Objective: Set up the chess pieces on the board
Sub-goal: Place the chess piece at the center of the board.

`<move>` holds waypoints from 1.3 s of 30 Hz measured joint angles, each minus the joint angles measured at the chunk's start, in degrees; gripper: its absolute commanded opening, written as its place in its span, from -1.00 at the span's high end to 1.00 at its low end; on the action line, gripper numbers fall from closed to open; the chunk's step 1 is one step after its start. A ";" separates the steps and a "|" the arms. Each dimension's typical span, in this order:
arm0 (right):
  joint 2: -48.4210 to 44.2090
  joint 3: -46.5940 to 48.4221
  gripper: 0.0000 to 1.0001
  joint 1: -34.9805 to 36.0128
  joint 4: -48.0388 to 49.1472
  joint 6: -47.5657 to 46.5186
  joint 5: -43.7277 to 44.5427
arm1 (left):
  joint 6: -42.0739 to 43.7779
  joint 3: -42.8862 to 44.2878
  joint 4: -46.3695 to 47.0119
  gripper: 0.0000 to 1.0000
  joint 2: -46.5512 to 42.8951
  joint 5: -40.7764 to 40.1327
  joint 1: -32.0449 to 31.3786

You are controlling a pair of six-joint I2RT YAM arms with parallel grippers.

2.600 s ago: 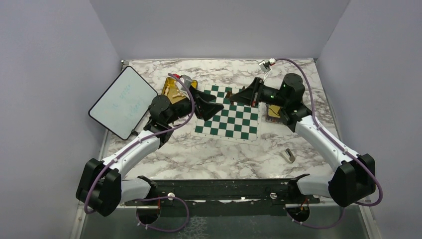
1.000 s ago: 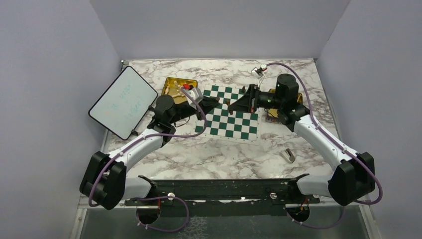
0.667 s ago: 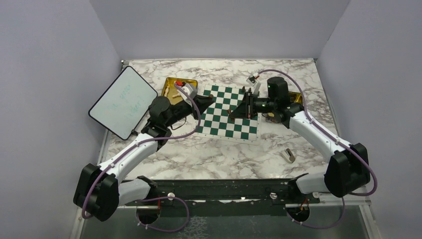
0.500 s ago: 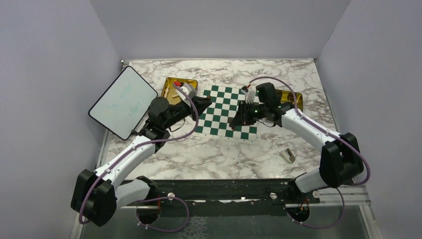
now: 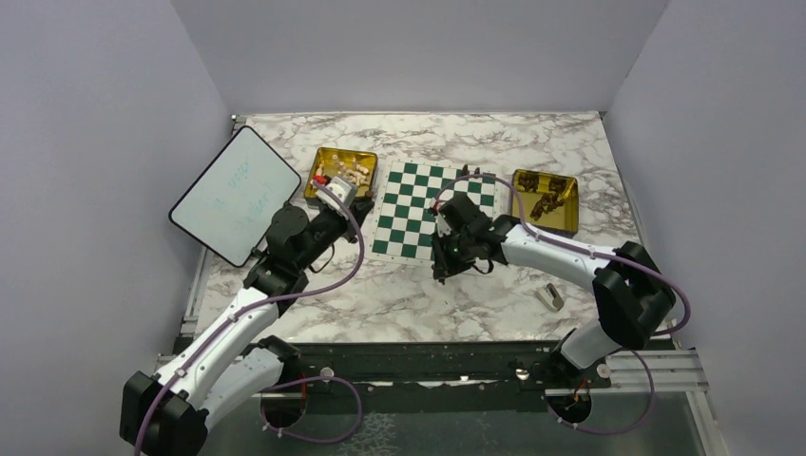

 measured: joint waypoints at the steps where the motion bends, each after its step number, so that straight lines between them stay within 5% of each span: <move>1: 0.04 -0.63 0.62 0.79 0.28 -0.02 1.79 | 0.55 -0.63 -0.09 1.00 -1.20 -1.31 0.00; 16: 1.46 -6.36 0.54 10.93 5.86 -0.22 12.63 | 3.37 -2.91 -1.49 1.00 -6.32 -10.64 0.00; 25: 2.45 -7.54 0.21 14.43 7.56 -0.11 17.64 | 3.78 -3.34 -1.64 1.00 -6.58 -11.85 0.00; 39: -3.56 -14.53 0.19 16.61 11.26 2.23 20.85 | 3.74 -3.58 -1.64 1.00 -6.58 -11.82 0.00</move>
